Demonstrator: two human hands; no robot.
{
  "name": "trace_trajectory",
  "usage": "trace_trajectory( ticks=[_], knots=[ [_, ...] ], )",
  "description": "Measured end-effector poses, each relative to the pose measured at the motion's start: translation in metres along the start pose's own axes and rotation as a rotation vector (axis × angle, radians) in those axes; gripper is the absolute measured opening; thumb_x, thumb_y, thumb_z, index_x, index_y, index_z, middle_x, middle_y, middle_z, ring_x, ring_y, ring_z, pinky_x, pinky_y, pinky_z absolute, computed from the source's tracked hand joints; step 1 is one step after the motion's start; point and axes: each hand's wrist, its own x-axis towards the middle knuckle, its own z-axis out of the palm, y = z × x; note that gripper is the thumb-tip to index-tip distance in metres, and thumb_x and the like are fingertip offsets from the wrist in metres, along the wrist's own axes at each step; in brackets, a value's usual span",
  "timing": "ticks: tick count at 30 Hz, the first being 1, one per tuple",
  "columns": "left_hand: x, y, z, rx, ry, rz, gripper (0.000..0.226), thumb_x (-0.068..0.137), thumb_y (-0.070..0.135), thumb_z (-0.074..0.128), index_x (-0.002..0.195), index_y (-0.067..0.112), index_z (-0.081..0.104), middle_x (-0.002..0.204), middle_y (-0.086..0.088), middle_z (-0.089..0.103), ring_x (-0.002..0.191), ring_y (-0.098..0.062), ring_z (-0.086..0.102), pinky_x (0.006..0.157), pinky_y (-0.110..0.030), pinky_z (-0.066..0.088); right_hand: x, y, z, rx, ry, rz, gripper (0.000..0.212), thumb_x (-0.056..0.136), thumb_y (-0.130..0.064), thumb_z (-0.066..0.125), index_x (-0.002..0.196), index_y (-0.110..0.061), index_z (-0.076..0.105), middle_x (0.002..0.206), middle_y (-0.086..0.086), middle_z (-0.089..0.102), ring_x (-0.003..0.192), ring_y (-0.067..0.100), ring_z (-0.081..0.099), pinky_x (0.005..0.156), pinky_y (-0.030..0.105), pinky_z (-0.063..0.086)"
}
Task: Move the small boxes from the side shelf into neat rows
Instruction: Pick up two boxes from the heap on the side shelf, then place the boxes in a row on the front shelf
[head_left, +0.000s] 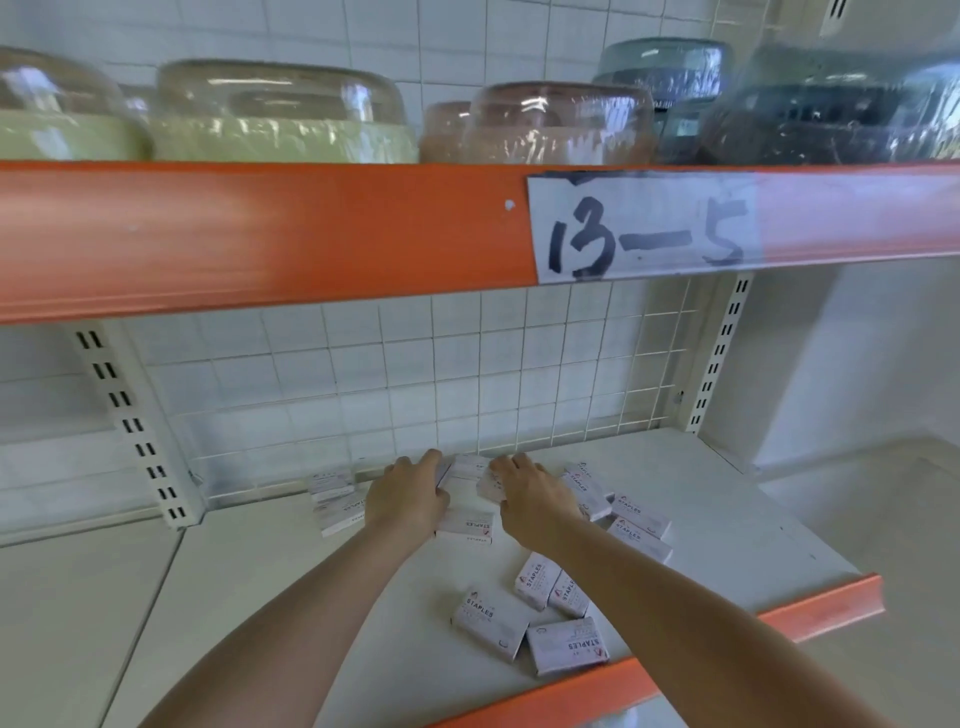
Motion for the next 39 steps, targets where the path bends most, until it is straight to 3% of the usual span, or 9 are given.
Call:
trace_trajectory(
  ticks=[5, 11, 21, 39],
  knots=[
    [-0.022, -0.024, -0.016, 0.032, 0.027, -0.011, 0.039, 0.093, 0.024, 0.047, 0.132, 0.024, 0.045, 0.111, -0.01, 0.055, 0.104, -0.029, 0.054, 0.073, -0.032, 0.038, -0.009, -0.02, 0.0, -0.026, -0.001, -0.067, 0.05, 0.093, -0.01, 0.047, 0.14, -0.019, 0.031, 0.135, 0.005, 0.041, 0.118, 0.025, 0.048, 0.083, 0.032, 0.043],
    [-0.055, -0.048, -0.025, 0.1, 0.049, -0.103, 0.043, 0.094, 0.025, 0.044, 0.137, 0.025, 0.04, 0.121, -0.007, 0.055, 0.112, -0.027, 0.053, 0.088, -0.033, 0.038, -0.015, -0.046, 0.005, -0.045, -0.009, -0.179, 0.052, 0.094, -0.011, 0.045, 0.143, -0.017, 0.029, 0.137, 0.006, 0.04, 0.121, 0.026, 0.046, 0.091, 0.033, 0.043],
    [-0.105, -0.102, -0.043, 0.144, 0.072, -0.229, 0.042, 0.094, 0.027, 0.044, 0.136, 0.026, 0.04, 0.116, -0.007, 0.056, 0.107, -0.026, 0.055, 0.084, -0.032, 0.038, -0.028, -0.108, 0.019, -0.05, -0.021, -0.298, 0.05, 0.094, -0.012, 0.046, 0.141, -0.019, 0.032, 0.137, 0.004, 0.041, 0.119, 0.025, 0.047, 0.094, 0.034, 0.041],
    [-0.205, -0.25, -0.114, 0.13, 0.092, -0.245, 0.048, 0.094, 0.026, 0.044, 0.142, 0.027, 0.037, 0.123, -0.008, 0.053, 0.114, -0.027, 0.051, 0.092, -0.034, 0.037, -0.081, -0.298, 0.039, -0.048, 0.006, -0.36, 0.054, 0.092, -0.012, 0.049, 0.143, -0.019, 0.032, 0.135, 0.005, 0.043, 0.12, 0.025, 0.048, 0.095, 0.035, 0.041]
  ],
)
